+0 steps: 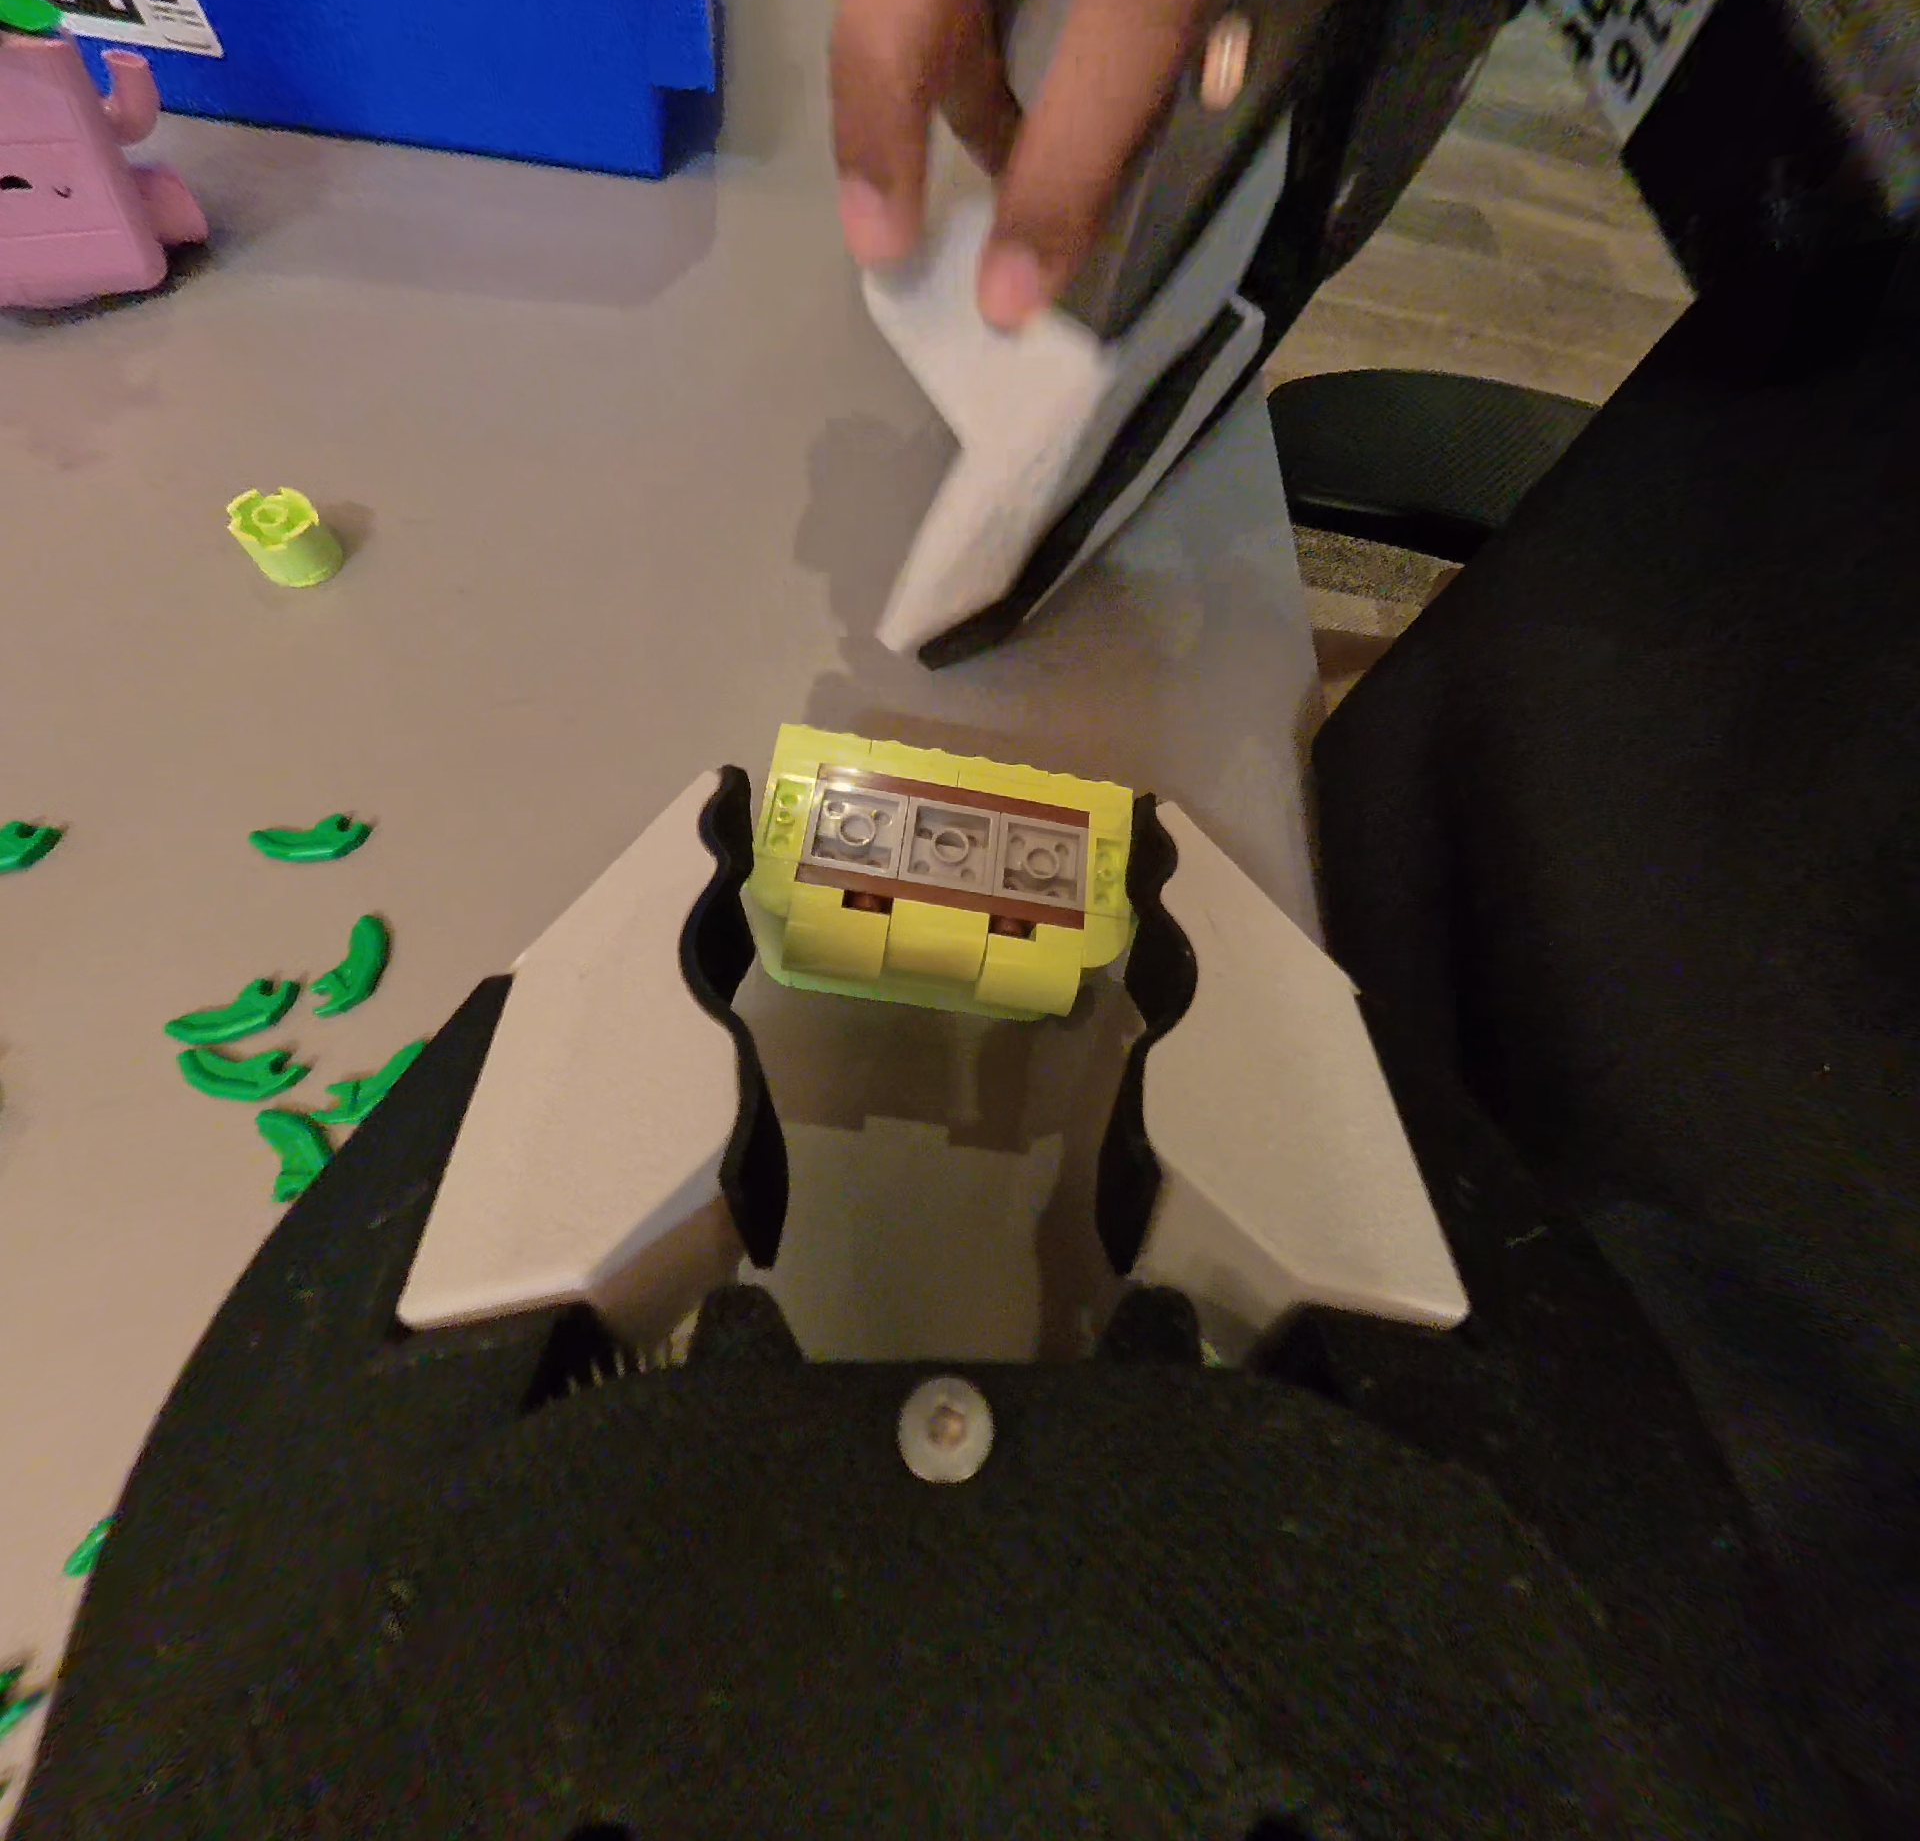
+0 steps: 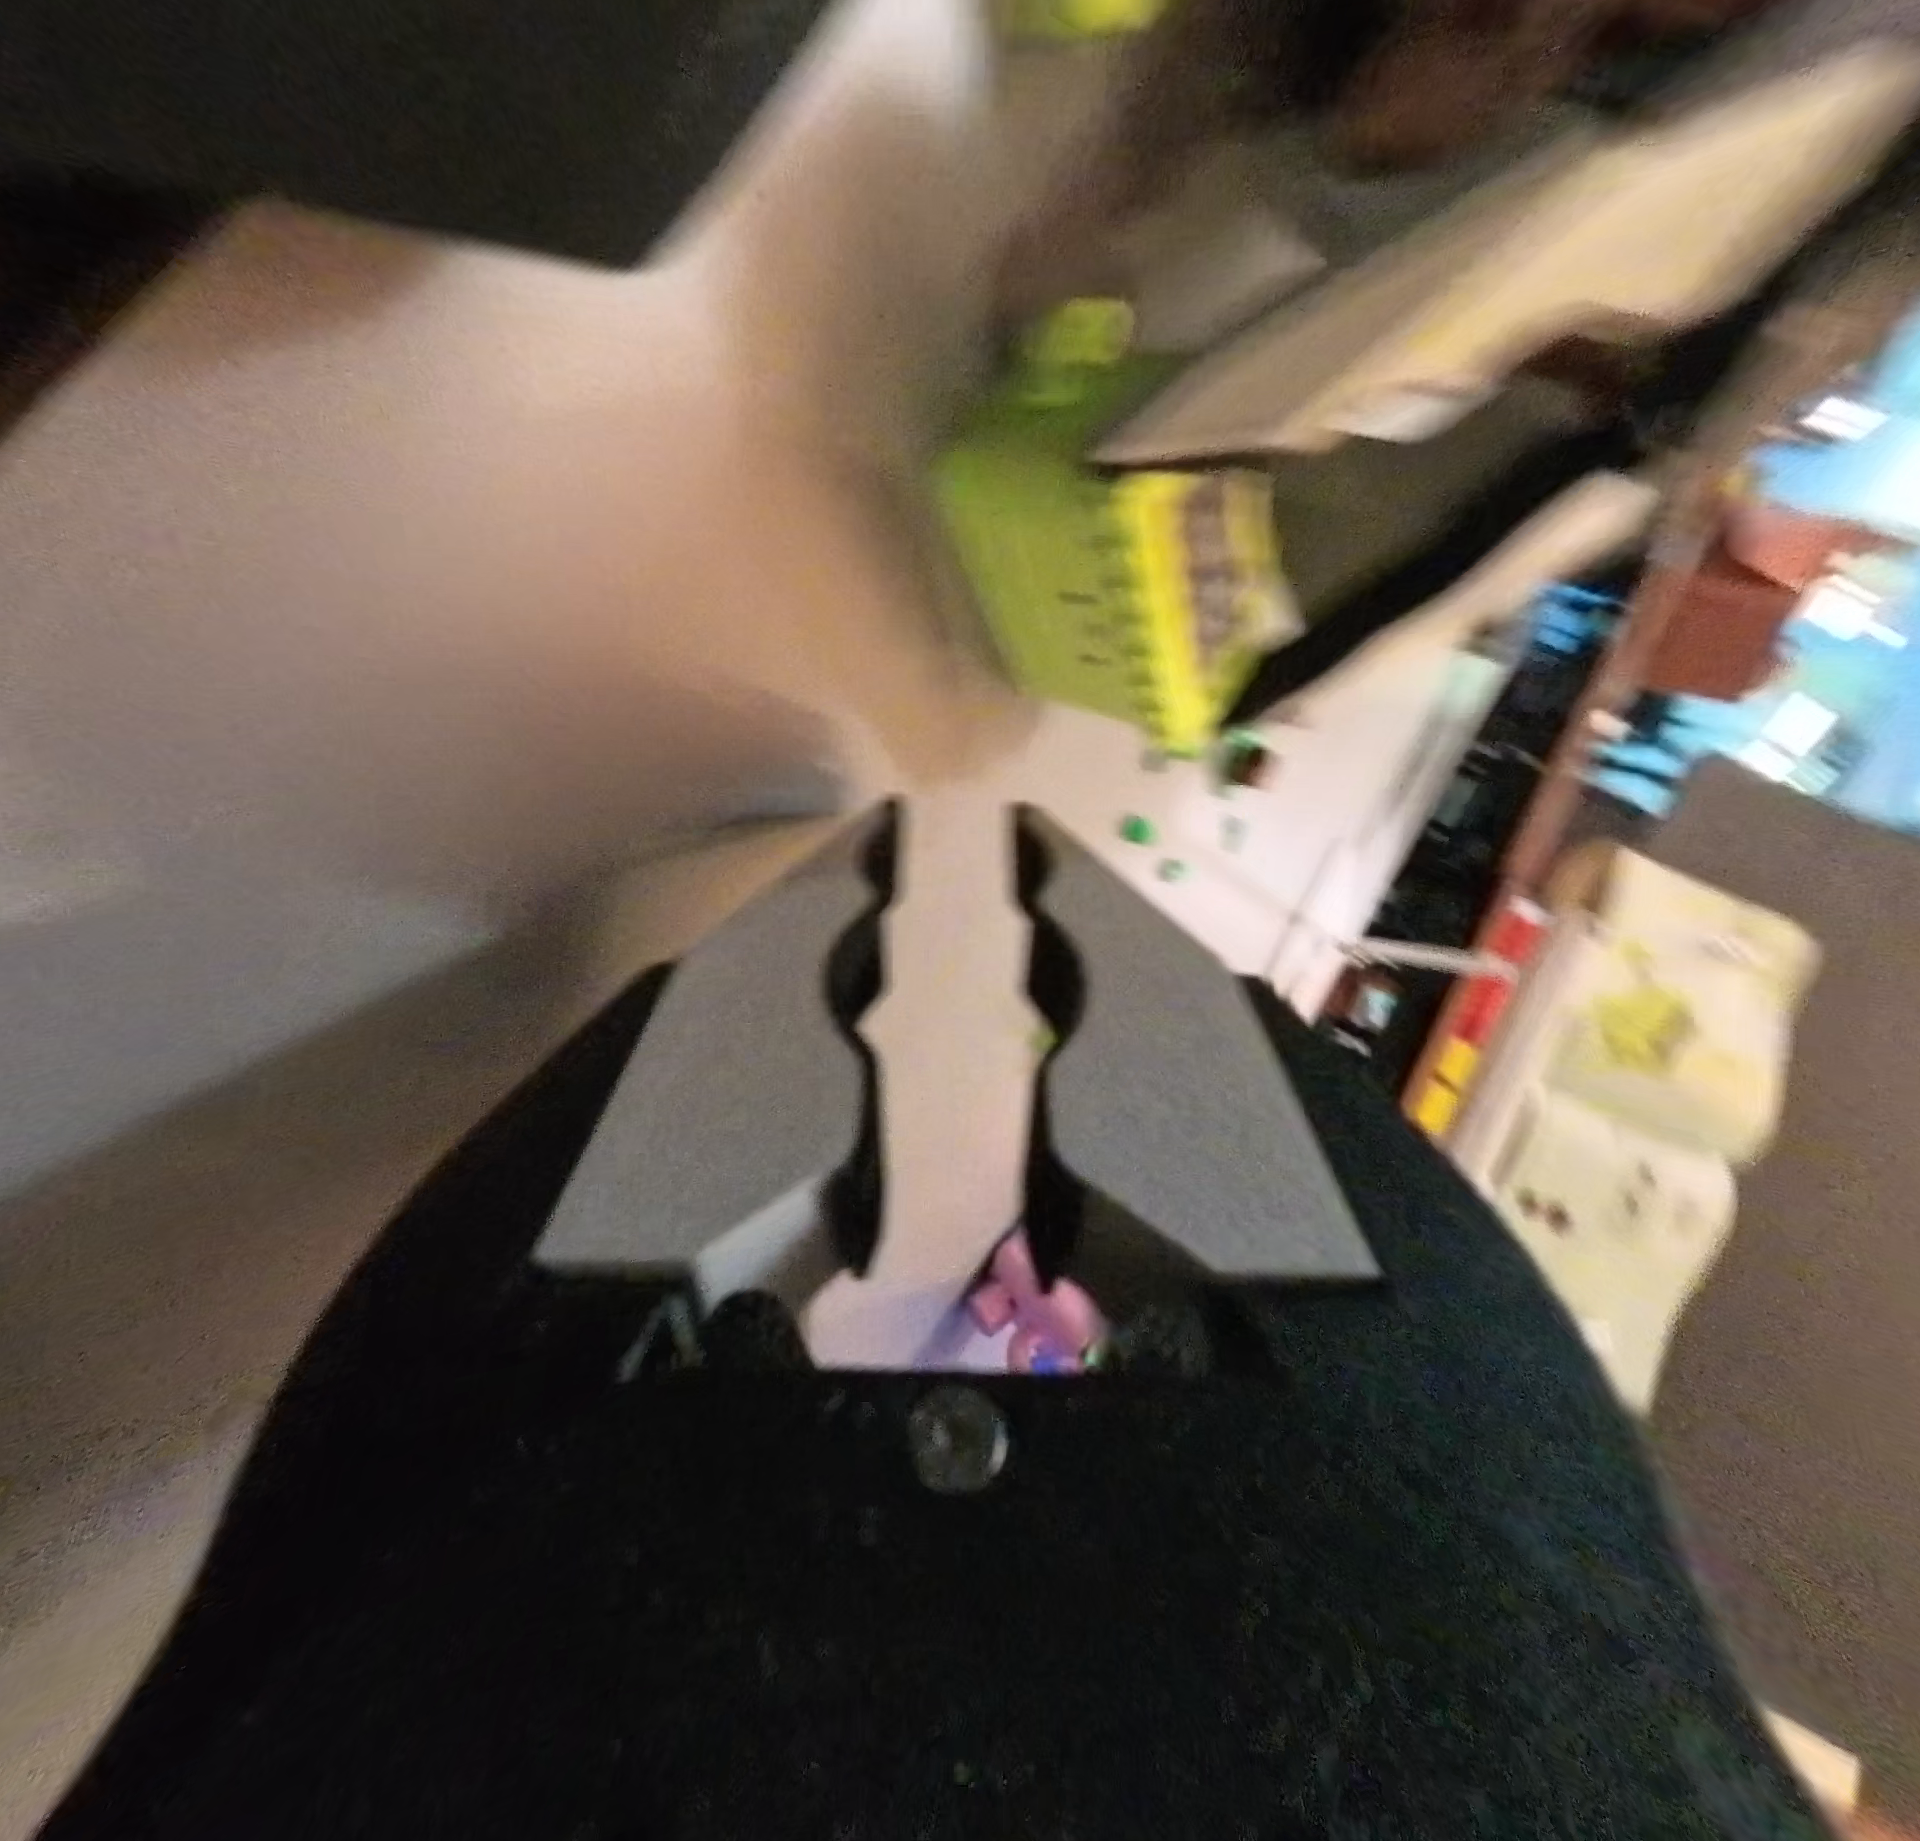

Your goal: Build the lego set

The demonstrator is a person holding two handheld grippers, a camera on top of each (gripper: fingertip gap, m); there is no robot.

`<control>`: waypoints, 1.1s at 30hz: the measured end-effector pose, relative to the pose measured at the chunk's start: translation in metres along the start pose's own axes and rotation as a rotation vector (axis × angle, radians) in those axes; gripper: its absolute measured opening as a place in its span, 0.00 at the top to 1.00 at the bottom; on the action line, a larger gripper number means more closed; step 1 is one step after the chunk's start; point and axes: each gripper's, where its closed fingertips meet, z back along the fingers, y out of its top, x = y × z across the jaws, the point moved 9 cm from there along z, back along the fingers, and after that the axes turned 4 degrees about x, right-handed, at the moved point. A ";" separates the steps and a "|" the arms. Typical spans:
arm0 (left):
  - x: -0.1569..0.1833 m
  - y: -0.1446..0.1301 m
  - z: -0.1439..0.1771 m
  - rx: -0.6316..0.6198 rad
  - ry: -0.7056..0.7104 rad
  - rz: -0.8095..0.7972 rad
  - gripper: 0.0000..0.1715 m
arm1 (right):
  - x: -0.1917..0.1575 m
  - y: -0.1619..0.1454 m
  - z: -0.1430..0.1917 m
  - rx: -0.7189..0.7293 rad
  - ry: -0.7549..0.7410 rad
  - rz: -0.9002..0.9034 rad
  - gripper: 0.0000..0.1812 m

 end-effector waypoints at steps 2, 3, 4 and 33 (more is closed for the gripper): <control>0.000 0.001 -0.001 -0.001 0.004 -0.008 0.57 | 0.017 -0.003 0.005 -0.003 -0.140 -0.252 0.87; 0.000 0.001 -0.001 0.000 0.000 -0.002 0.57 | 0.023 -0.006 0.003 -0.022 -0.139 -0.438 0.92; 0.000 0.001 -0.001 0.001 0.000 -0.001 0.57 | 0.026 -0.009 0.000 -0.030 -0.127 -0.641 0.91; -0.001 0.001 0.000 0.004 -0.006 0.003 0.58 | 0.015 -0.019 -0.017 0.340 0.334 -1.608 0.94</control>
